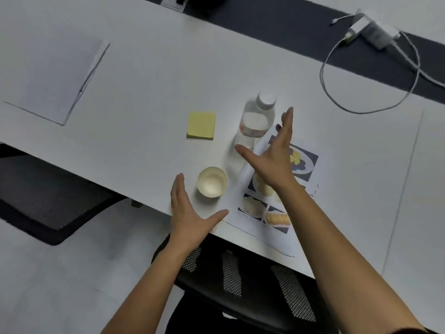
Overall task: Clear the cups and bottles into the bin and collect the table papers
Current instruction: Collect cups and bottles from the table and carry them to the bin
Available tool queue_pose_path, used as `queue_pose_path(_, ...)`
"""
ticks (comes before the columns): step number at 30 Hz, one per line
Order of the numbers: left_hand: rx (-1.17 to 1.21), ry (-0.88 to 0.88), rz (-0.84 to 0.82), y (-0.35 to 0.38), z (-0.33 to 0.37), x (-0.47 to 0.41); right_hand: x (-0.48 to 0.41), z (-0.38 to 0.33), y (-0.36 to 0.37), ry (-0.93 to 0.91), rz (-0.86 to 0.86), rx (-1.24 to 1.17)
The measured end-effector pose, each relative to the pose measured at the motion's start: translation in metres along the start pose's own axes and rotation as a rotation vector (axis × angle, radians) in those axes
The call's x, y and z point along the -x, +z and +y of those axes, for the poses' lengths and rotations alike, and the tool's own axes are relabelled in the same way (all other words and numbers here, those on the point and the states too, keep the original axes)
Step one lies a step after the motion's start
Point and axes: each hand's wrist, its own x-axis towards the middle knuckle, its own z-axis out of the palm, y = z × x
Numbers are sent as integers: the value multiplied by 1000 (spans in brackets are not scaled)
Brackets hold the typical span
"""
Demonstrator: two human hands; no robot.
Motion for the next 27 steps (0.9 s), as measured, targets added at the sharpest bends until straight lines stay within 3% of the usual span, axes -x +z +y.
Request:
queue_pose_path(3,-3,37,40,21,2,-20,-18,7,12,7,4,-55)
queue_pose_path(7,82,-3,211,28,18,-28,-12,4,6,-36,70,-77)
queue_pose_path(14,194,88,277,-18,50,-5,63,-21,-55,42,146,-114)
queue_pose_path(22,458,123,433,-87,71,123,200,-45,-119,46,219,-150)
queue_pose_path(27,422,52,626,-84,32,221,244,-27,-108,85,68,-193)
